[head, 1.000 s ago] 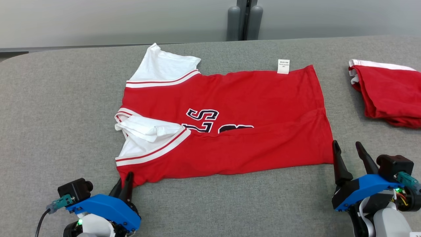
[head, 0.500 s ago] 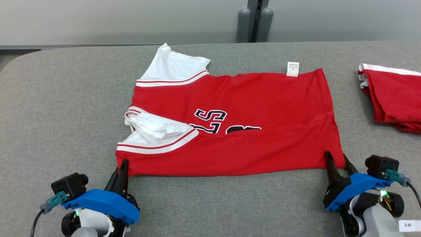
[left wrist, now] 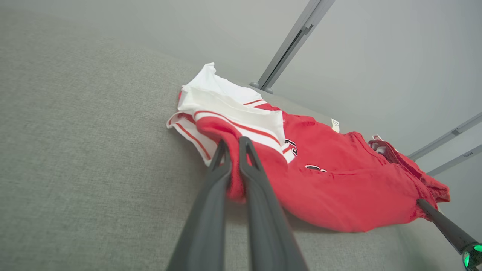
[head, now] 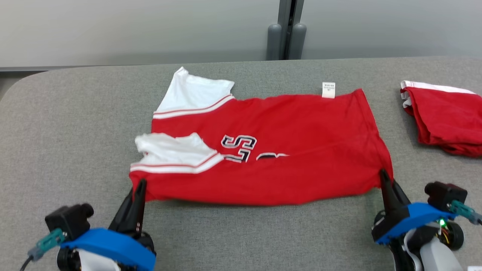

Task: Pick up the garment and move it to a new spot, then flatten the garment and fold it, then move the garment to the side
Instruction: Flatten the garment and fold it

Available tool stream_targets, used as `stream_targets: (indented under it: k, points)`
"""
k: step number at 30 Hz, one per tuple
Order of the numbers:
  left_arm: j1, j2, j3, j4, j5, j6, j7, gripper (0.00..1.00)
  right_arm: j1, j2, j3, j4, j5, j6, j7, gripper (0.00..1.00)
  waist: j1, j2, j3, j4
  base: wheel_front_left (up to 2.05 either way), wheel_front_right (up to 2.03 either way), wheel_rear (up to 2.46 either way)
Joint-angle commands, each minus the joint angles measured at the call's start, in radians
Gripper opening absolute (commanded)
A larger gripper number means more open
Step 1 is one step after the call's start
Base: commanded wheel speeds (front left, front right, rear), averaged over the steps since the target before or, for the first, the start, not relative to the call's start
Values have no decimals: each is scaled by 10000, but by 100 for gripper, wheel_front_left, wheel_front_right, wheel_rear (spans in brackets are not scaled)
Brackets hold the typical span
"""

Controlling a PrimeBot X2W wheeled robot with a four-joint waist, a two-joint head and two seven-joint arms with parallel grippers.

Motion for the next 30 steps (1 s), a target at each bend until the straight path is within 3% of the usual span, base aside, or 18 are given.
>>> stream_targets:
  k: [1,8,15,16,17,18,19,23,30]
  points:
    - [432,209,-39,-455,72,100,169,0,549,-30,24,-541,176,1,251,0,0,0,-53,-22,0,0,0]
    - [2345,633,-43,-1902,-212,646,796,0,2834,-29,-490,-3080,308,1,1706,0,0,0,-97,-63,0,0,0]
    - [3029,604,-79,-1600,-397,836,939,0,3677,-29,-756,-3426,313,1,2256,0,0,0,-107,-67,0,0,0]
    - [2966,548,-116,-1469,-407,802,901,0,3711,-27,-705,-3377,230,1,2285,9,0,0,-119,-56,0,0,0]
    - [2877,500,-139,-1372,-421,777,859,4,3721,-30,-703,-3322,204,1,2320,31,0,0,-135,-51,0,0,0]
    - [2780,495,-150,-1276,-363,777,827,37,3716,-30,-697,-3297,206,1,2340,51,0,0,-154,-48,0,0,0]
    - [2684,525,-163,-1209,-265,779,771,100,3717,-29,-670,-3280,215,1,2358,100,0,0,-169,-49,0,0,0]
    - [2264,695,-100,-1171,4,715,589,100,3630,-30,-755,-3554,159,1,2327,100,0,0,-205,-77,0,0,0]
    - [318,1782,123,-1750,889,522,1051,100,2902,-24,-1002,-4579,-309,1,2332,100,0,0,-38,-278,0,0,0]
